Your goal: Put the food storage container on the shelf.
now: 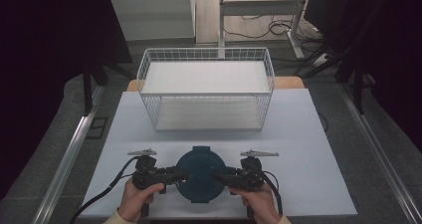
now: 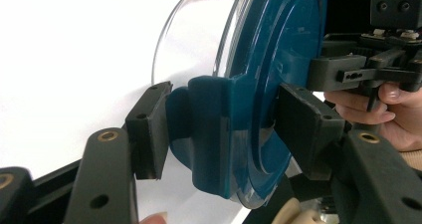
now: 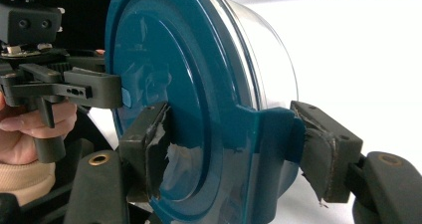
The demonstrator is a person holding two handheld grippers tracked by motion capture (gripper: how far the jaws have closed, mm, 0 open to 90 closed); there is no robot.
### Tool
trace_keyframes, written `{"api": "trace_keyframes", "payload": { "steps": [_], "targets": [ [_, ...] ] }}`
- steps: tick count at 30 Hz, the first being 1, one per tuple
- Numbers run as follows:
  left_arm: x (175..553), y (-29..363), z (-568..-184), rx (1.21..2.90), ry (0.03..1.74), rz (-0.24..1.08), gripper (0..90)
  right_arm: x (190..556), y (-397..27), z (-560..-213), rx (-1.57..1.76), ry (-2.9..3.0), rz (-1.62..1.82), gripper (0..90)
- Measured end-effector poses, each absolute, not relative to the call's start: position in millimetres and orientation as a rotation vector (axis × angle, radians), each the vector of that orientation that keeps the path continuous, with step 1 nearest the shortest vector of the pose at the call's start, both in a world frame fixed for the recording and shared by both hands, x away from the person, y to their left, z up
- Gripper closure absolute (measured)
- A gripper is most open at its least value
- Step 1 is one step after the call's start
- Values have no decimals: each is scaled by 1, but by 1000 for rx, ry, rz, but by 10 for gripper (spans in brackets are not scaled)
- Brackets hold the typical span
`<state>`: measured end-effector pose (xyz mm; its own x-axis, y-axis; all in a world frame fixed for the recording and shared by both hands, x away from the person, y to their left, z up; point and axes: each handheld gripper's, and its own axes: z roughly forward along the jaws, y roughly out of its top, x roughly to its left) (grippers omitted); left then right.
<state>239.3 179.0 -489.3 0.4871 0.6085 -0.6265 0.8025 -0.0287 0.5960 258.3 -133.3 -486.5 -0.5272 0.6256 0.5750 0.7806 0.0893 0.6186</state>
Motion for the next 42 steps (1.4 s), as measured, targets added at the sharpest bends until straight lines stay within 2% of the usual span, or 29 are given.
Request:
{"api": "trace_keyframes", "payload": {
  "steps": [8,17,26,42],
  "targets": [
    [239,180,-484,1715,1184,-245,413,256,-133,-475,-1409,-2248,-1458,341],
    [229,173,-459,1721,1138,-130,405,252,-136,-454,-1341,-2311,-1535,341],
    [232,169,-444,1729,1088,-101,405,250,-141,-435,-1311,-2359,-1594,341],
    [254,172,-414,1717,1056,-58,406,274,-139,-402,-1264,-2410,-1611,343]
  ]
}}
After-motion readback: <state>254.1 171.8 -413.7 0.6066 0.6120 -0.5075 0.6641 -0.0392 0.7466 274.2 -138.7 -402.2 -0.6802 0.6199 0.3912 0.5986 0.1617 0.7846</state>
